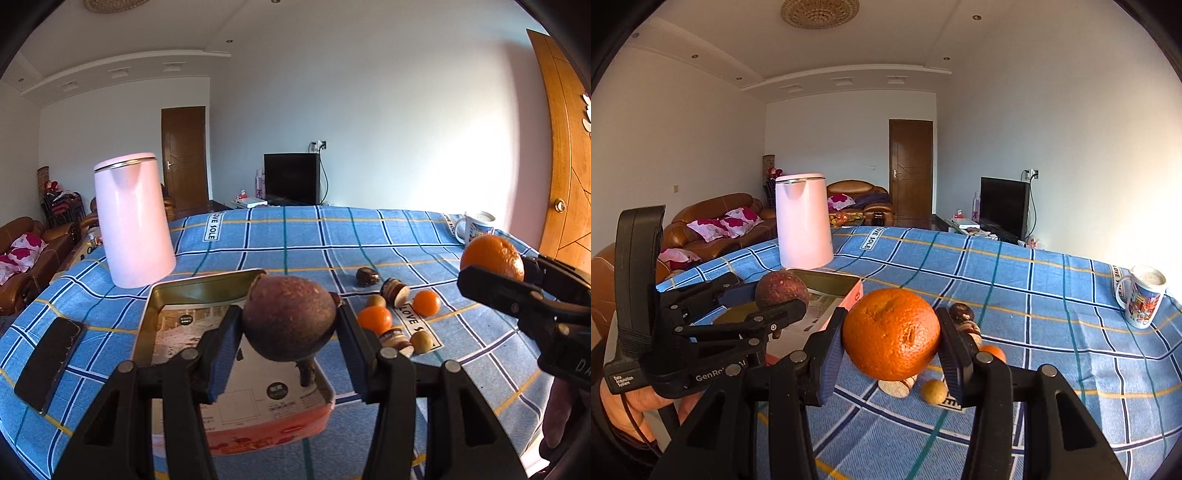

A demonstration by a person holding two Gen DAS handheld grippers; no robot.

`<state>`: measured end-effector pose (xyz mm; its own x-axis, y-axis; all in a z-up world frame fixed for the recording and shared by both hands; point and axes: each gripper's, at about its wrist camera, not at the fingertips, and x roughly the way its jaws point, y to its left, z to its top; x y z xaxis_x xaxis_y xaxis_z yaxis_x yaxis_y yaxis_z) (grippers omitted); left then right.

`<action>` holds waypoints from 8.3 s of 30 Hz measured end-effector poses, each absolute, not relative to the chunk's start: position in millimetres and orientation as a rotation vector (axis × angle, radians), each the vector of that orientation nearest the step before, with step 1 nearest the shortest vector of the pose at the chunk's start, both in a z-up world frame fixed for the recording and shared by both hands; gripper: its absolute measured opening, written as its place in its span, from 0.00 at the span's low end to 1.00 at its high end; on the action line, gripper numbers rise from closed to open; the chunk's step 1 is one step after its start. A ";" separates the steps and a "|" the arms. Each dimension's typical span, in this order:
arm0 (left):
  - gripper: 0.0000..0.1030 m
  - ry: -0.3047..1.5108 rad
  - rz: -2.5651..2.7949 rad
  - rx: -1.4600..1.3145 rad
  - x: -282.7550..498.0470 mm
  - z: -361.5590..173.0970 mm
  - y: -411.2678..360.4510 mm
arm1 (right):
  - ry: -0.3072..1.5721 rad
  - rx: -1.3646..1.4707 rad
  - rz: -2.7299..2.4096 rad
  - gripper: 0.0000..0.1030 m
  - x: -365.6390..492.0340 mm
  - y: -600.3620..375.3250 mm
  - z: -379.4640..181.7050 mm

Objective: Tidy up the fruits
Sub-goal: 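Lift and carry the beet over the tin with the left tool while the right tool carries the orange there, then open the left tool to drop the beet into the tin while the right tool drops the orange, then grasp the brown cylindrical jar with the left tool while the right tool grasps a potato, then carry the jar over the tin with the left tool while the right tool carries the potato there, then open the left tool to drop the jar into the tin while the right tool drops the potato, then grasp an orange with the left tool while the right tool grasps another orange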

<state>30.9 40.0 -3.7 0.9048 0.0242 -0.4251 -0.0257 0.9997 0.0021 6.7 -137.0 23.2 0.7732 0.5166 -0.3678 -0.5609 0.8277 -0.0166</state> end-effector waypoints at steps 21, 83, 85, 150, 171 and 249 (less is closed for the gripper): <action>0.52 0.517 0.106 -0.070 54.7 -22.6 105.5 | 0.458 -0.161 0.708 0.47 56.1 -32.9 10.0; 0.96 0.490 0.017 -0.011 49.0 -7.3 52.3 | 0.572 -0.147 0.467 0.68 64.5 -137.3 -6.3; 0.96 0.510 -0.011 -0.006 55.5 -9.5 35.2 | 0.594 -0.161 0.448 0.68 66.0 -149.4 -13.1; 0.38 0.529 -0.159 0.011 76.6 -33.7 -38.3 | 0.518 0.017 0.513 0.26 55.8 -208.9 -23.1; 0.38 0.439 -0.116 0.039 64.1 -27.6 -38.1 | 0.399 -0.019 0.490 0.26 34.8 -208.3 -14.6; 0.71 0.608 -0.079 0.028 126.3 -20.5 -30.8 | 0.648 -0.138 0.372 0.58 130.9 -181.7 -23.7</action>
